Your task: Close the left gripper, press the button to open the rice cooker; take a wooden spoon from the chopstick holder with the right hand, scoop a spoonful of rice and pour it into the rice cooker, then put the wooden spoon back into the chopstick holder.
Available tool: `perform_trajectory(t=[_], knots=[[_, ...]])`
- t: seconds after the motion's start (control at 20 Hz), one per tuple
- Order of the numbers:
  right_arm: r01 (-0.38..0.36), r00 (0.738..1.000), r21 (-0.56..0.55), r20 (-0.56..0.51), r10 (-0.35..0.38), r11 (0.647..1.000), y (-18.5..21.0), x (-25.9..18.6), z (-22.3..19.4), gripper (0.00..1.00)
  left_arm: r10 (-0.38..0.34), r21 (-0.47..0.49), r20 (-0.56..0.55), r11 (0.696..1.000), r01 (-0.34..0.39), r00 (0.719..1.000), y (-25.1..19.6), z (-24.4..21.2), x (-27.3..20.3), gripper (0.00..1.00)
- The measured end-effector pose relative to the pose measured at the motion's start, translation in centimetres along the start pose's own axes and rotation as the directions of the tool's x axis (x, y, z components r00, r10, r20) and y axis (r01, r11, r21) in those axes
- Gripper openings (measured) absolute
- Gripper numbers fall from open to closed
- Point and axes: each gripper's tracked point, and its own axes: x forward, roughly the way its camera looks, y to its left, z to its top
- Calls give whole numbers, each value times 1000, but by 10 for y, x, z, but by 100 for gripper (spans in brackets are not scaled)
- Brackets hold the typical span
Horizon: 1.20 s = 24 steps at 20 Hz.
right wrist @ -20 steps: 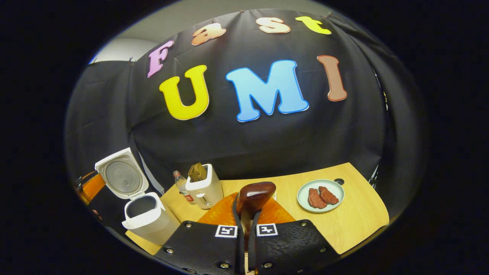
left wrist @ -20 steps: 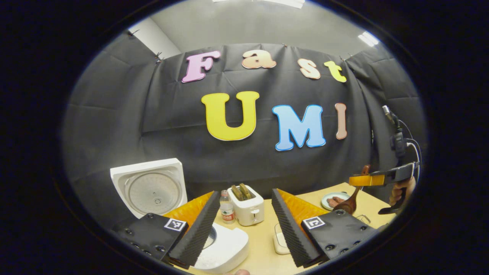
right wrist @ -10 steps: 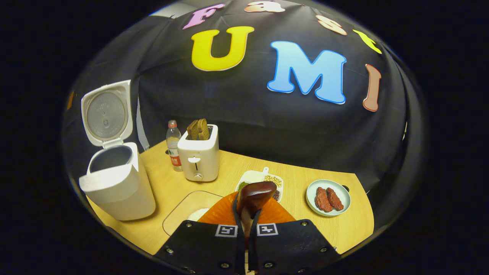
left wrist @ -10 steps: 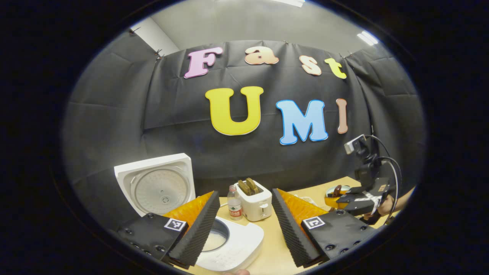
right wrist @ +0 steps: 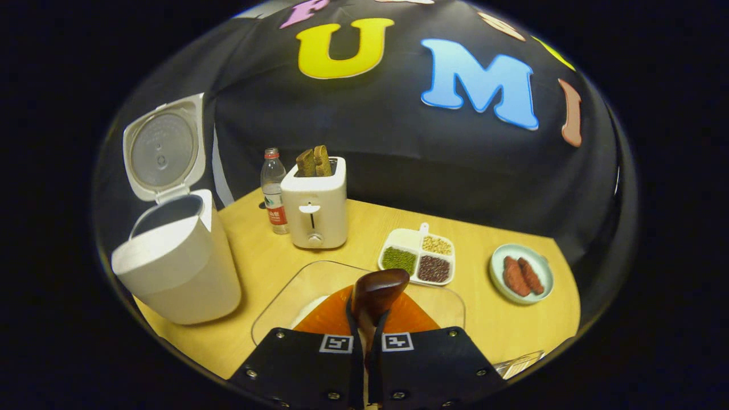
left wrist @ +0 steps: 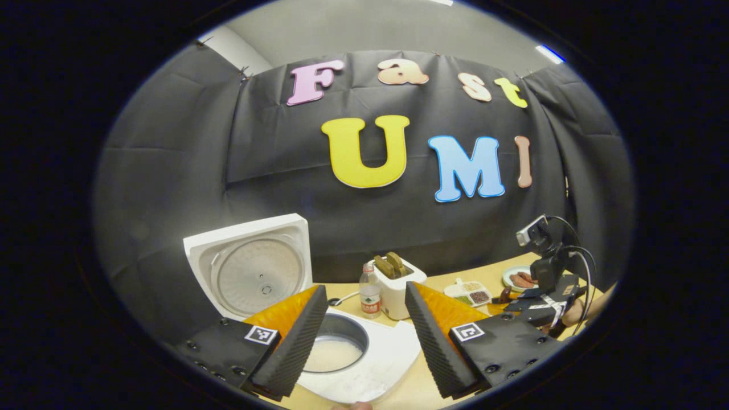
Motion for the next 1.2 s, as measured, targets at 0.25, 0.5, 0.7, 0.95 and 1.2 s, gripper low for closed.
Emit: perform_trajectory(t=[0.25,0.5,0.7,0.95,1.2], knots=[[-70,997,378,6,73,923,-12,4,-1,4,6,-2,-16,1000,-6,1000,2,-9,-1,95],[-120,993,698,92,78,706,-50,-11,15,4,0,-7,-9,1000,0,1000,1,-6,-2,95],[-198,979,784,192,74,588,-71,-35,41,4,-5,-8,0,1000,5,1000,0,-1,-2,95],[-312,949,863,303,86,398,-77,-66,69,4,-13,-2,9,1000,13,1000,-1,0,1,95],[-404,915,858,382,131,317,-57,-82,99,4,-8,-1,17,1000,8,1000,5,2,0,95]])
